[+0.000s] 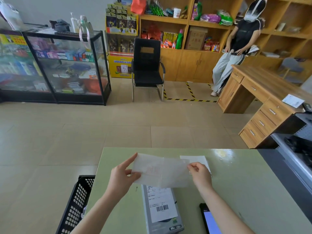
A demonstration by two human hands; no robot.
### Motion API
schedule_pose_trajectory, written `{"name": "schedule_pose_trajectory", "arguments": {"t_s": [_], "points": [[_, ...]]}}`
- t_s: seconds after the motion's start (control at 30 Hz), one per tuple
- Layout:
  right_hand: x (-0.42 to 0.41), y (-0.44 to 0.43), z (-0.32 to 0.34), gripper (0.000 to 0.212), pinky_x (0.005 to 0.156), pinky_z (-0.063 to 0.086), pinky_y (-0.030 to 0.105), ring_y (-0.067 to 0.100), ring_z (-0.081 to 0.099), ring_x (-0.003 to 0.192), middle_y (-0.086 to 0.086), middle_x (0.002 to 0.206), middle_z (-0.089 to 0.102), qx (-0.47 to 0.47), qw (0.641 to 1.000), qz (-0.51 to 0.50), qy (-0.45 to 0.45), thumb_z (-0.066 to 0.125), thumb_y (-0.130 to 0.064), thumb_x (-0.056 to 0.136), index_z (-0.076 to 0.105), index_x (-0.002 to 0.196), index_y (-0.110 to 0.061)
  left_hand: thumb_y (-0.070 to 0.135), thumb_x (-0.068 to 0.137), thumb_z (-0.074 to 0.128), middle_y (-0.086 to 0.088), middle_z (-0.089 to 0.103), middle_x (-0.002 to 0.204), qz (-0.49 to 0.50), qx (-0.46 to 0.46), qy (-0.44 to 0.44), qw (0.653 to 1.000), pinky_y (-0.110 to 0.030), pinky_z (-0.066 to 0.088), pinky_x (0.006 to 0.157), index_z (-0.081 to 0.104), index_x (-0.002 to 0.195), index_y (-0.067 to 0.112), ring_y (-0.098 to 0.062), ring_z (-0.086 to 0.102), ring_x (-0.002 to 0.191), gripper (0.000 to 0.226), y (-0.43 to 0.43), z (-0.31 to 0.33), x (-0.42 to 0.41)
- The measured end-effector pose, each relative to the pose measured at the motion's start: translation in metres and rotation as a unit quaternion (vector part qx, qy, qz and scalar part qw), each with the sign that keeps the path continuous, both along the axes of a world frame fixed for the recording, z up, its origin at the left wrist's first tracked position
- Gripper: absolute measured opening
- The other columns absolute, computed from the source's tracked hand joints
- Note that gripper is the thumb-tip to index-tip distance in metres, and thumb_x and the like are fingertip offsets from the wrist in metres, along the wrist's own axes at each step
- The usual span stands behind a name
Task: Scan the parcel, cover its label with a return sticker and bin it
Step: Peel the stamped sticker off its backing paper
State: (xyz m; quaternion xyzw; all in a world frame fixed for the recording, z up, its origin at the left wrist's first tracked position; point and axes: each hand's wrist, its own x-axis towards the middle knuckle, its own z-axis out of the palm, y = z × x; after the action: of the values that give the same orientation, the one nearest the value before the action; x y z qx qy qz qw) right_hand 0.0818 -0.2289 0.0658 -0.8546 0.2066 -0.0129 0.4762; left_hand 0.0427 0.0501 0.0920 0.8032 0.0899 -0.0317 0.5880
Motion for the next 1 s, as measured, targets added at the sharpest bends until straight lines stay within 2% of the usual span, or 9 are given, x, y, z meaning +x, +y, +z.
{"name": "schedule_pose_trajectory", "arguments": {"t_s": [0.13,0.23,0.33,0.4,0.53,0.63,0.83,0.93,1.0], "points": [[0.002,-0.025,-0.009,0.012,0.072,0.035,0.026,0.021,0.057,0.085,0.012,0.099,0.066,-0.044,0.999,-0.004,0.022,0.059,-0.013,0.09,0.067,0.091,-0.003,-0.002,0.076,0.072,-0.002,0.077,0.07,0.003,0.018,0.012,1.0,-0.014,0.036,0.039,0.054,0.13,0.043,-0.003,0.055,0.044,0.073,0.012,-0.005,-0.003],[0.003,-0.041,-0.016,0.013,0.071,0.035,0.026,0.024,0.057,0.085,0.012,0.097,0.069,-0.073,0.996,-0.025,0.045,0.057,-0.014,0.091,0.066,0.093,-0.005,0.0,0.076,0.073,-0.001,0.078,0.075,0.006,0.029,0.024,0.999,-0.013,0.04,0.043,0.053,0.133,0.042,-0.012,0.071,0.064,0.073,0.019,-0.009,-0.004],[0.004,-0.057,-0.02,0.017,0.069,0.039,0.03,0.026,0.053,0.081,0.016,0.101,0.069,-0.112,0.989,-0.069,0.064,0.052,-0.015,0.093,0.065,0.098,-0.005,0.002,0.077,0.073,0.002,0.078,0.078,0.021,0.038,0.032,0.999,-0.013,0.043,0.047,0.052,0.135,0.041,-0.022,0.074,0.077,0.073,0.029,-0.013,-0.006],[0.003,-0.065,-0.023,0.017,0.07,0.042,0.033,0.03,0.057,0.085,0.017,0.103,0.068,-0.127,0.986,-0.081,0.065,0.051,-0.013,0.093,0.064,0.099,-0.005,0.004,0.077,0.074,0.005,0.077,0.074,0.032,0.049,0.035,0.998,-0.015,0.041,0.043,0.051,0.136,0.041,-0.021,0.071,0.067,0.073,0.035,-0.013,-0.007],[0.0,-0.067,-0.031,0.014,0.07,0.047,0.036,0.032,0.058,0.084,0.016,0.104,0.068,-0.138,0.987,-0.069,0.044,0.05,-0.012,0.093,0.063,0.099,-0.008,0.004,0.078,0.075,0.014,0.076,0.066,0.056,0.055,0.025,0.997,-0.015,0.036,0.035,0.052,0.134,0.041,-0.004,0.053,0.042,0.072,0.036,-0.013,-0.011],[-0.002,-0.059,-0.041,0.021,0.066,0.043,0.032,0.034,0.061,0.086,0.015,0.105,0.07,-0.165,0.985,-0.045,0.035,0.048,-0.01,0.092,0.063,0.106,-0.012,0.007,0.078,0.075,0.005,0.077,0.073,0.06,0.075,0.015,0.995,-0.014,0.035,0.034,0.049,0.137,0.042,0.0,0.05,0.037,0.073,0.031,-0.013,-0.015],[-0.003,-0.04,-0.069,0.011,0.07,0.054,0.038,0.032,0.064,0.084,0.012,0.095,0.073,-0.171,0.98,0.038,0.097,0.058,-0.019,0.09,0.066,0.094,-0.013,0.009,0.078,0.077,0.003,0.074,0.099,0.066,0.101,-0.003,0.993,-0.011,0.043,0.045,0.048,0.139,0.04,0.012,0.059,0.058,0.074,0.021,-0.021,-0.017],[-0.007,-0.034,-0.077,0.024,0.078,0.051,0.036,0.029,0.064,0.096,0.01,0.107,0.07,-0.151,0.976,0.066,0.142,0.064,-0.024,0.086,0.062,0.108,-0.014,0.003,0.078,0.075,0.002,0.066,0.113,0.053,0.104,-0.023,0.993,-0.006,0.046,0.052,0.048,0.14,0.033,0.015,0.062,0.077,0.074,0.014,-0.026,-0.017],[-0.009,-0.025,-0.074,0.032,0.081,0.049,0.036,0.028,0.06,0.104,0.009,0.113,0.064,-0.161,0.98,0.062,0.103,0.064,-0.024,0.086,0.058,0.117,-0.016,0.003,0.079,0.075,0.005,0.062,0.121,0.039,0.108,-0.034,0.993,-0.006,0.049,0.057,0.047,0.14,0.034,0.005,0.065,0.09,0.074,0.01,-0.027,-0.016]]}}
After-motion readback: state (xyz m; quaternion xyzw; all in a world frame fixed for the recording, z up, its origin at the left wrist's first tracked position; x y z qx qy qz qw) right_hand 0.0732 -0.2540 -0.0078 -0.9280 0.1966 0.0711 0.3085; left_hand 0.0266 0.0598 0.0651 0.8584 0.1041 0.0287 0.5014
